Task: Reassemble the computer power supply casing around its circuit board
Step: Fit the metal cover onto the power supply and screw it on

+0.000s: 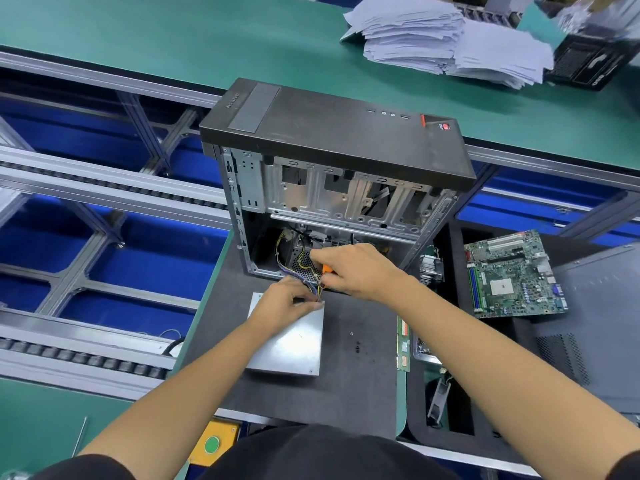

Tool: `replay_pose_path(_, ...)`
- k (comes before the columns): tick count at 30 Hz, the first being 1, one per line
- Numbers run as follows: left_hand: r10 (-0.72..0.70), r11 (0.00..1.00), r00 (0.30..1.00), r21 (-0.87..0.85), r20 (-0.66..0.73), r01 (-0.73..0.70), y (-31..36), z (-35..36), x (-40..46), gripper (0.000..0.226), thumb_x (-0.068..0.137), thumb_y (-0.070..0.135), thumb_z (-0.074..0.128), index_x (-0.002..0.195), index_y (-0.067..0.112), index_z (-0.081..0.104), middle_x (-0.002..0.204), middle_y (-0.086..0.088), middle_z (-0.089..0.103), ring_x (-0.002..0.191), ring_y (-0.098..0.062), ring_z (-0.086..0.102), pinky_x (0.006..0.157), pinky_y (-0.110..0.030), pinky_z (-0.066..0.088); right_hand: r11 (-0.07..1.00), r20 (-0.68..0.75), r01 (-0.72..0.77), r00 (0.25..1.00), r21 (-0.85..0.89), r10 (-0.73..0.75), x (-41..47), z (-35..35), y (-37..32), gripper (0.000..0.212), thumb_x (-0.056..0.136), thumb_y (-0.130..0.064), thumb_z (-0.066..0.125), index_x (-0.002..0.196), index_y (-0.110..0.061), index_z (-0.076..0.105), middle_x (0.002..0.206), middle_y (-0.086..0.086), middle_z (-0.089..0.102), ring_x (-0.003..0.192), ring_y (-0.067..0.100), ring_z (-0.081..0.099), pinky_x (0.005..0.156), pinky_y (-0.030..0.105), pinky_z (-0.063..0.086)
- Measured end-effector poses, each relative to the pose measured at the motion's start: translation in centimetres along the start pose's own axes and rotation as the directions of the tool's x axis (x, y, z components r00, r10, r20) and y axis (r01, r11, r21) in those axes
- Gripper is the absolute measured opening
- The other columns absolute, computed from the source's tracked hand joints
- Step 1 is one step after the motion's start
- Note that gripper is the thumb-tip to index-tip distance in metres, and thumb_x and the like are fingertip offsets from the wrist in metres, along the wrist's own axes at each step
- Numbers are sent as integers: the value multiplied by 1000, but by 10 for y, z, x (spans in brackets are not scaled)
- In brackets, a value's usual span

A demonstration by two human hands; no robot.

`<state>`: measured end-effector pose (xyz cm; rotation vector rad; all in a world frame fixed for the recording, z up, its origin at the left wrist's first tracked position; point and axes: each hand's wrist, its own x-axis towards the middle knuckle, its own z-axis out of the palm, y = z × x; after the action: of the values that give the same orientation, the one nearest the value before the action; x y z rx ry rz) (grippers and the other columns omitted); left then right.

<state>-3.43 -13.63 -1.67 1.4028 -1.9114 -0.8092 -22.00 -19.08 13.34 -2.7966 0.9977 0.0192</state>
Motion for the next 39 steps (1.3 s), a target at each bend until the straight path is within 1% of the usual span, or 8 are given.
replay_pose_path(6,18,1000,997,23,72,-19,-9,-6,0,11,86,33,81,94,25,81,94,16,74,97,-4,60,91,-29,50,994,13,56,998,-89,-55,4,1,2,17,86,-24,48,85,-25,31,72,-1,49,55,24,45,46,34,27)
replay_pose_path(10,12,1000,999,25,51,-13,-8,-5,-2,13,86,34,80,95,24,81,94,15,74,97,-3,57,88,-27,49,993,7,66,998,-101,-65,5,5,0,17,88,-23,48,85,-23,31,71,-1,48,50,20,39,45,33,27)
replay_pose_path(14,28,999,1000,42,8,-28,-6,-1,-4,13,87,35,79,93,23,80,92,14,74,97,-7,59,86,-30,50,995,-16,50,999,-89,-52,5,4,-2,18,88,-22,47,84,-24,30,64,-2,41,45,12,31,44,33,24)
replay_pose_path(21,33,998,999,55,-9,-32,-4,-1,-5,9,86,34,80,90,27,77,89,19,72,93,-2,60,81,-29,52,1000,-14,-24,1000,11,24,4,5,-2,17,89,-22,48,86,-22,32,64,-2,41,50,21,38,48,36,28)
replay_pose_path(25,-23,1000,1000,18,6,23,-4,-2,-5,9,86,34,78,92,28,76,91,17,70,93,-1,63,81,-31,54,1000,-24,-25,999,11,25,5,6,-3,17,89,-21,48,85,-21,32,62,-3,38,48,15,33,46,35,23)
replay_pose_path(27,-26,1000,1000,10,16,26,-5,-2,-5,9,86,33,78,93,28,77,92,17,70,94,-1,63,81,-31,54,999,-27,-36,999,17,37,6,7,-3,15,88,-21,48,86,-21,33,64,-2,42,49,15,34,47,34,22)
replay_pose_path(31,-29,1000,999,-2,24,29,-7,-4,-7,10,85,28,79,95,26,78,93,17,71,94,-1,65,82,-31,55,999,-22,-39,999,14,39,7,8,-3,13,88,-21,47,87,-21,34,67,1,51,51,23,40,48,35,29)
replay_pose_path(39,-50,998,998,-37,32,51,-10,-2,-7,14,85,31,79,97,24,78,95,14,71,94,-3,66,85,-30,56,999,-43,-35,998,3,35,8,8,-5,14,88,-22,45,86,-22,32,61,-1,44,47,17,35,46,34,26)
